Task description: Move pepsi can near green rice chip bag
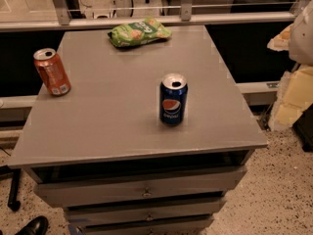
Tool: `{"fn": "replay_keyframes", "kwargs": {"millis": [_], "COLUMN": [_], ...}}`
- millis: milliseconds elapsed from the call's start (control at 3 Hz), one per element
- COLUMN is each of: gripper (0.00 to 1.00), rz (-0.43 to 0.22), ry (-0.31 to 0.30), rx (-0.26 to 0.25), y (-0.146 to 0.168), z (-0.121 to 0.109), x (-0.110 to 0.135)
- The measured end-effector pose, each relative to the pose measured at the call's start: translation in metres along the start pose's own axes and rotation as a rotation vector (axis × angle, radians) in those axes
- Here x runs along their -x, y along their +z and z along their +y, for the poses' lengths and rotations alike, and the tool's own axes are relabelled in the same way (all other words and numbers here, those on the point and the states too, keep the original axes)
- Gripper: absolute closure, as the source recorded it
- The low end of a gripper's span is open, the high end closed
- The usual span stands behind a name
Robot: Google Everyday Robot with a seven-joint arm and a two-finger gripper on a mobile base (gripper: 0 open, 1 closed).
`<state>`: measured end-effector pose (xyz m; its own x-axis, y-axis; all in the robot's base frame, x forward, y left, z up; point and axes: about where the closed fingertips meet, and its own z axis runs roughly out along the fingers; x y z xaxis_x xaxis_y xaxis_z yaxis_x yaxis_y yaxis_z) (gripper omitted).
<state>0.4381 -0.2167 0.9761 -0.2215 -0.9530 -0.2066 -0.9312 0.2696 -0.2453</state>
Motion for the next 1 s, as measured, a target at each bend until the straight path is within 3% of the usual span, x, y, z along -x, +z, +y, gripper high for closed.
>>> {"fn": "replay_keyframes", "kwargs": {"millis": [667,1000], "gripper": [0.00,0.00], "rz": [-0.046,-0.194], "ry": [0.026,0.112], "rx": [-0.001,0.021], "y": [0.011,0.041], "z": [-0.001,-0.002], "x": [0.007,0.028]}}
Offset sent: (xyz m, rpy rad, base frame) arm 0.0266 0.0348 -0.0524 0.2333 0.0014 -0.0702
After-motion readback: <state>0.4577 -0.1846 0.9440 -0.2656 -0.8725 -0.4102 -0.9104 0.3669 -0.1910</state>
